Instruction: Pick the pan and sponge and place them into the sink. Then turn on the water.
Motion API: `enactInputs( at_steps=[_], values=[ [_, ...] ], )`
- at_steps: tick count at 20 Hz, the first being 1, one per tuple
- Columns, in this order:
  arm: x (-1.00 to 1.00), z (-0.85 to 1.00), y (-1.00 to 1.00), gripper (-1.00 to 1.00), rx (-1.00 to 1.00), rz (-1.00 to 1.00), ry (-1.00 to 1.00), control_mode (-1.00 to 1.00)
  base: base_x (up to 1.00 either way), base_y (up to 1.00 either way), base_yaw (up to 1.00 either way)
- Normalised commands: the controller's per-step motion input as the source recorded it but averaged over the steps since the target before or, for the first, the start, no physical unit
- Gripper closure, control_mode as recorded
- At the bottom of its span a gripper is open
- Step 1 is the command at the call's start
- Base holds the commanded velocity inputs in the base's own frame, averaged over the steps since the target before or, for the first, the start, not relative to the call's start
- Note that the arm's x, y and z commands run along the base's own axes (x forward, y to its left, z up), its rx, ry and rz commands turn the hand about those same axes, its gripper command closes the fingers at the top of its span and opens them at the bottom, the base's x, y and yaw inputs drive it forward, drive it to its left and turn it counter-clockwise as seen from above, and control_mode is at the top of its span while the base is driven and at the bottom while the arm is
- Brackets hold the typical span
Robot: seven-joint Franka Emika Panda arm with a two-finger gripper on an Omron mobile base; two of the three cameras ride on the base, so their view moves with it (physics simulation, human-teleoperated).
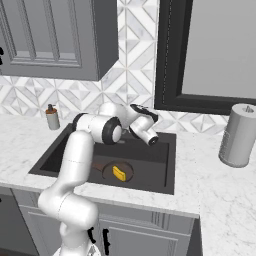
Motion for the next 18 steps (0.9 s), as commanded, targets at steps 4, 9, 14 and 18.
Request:
enactInputs(
  at_steps=[4, 9, 14, 18],
  values=[
    [0.13, 0.00, -0.85, 1.00, 0.12, 0.00, 0.00, -1.00, 0.00, 0.00, 0.00],
    [0.12, 0.00, -1.00, 1.00, 0.18, -0.01, 0.00, -1.00, 0.00, 0.00, 0.00],
    [0.16, 0.00, -1.00, 1.00, 0.16, -0.02, 0.00, -1.00, 0.00, 0.00, 0.00],
    [0.15, 0.00, -1.00, 1.00, 0.16, -0.02, 0.00, -1.00, 0.00, 0.00, 0.00]
  ],
)
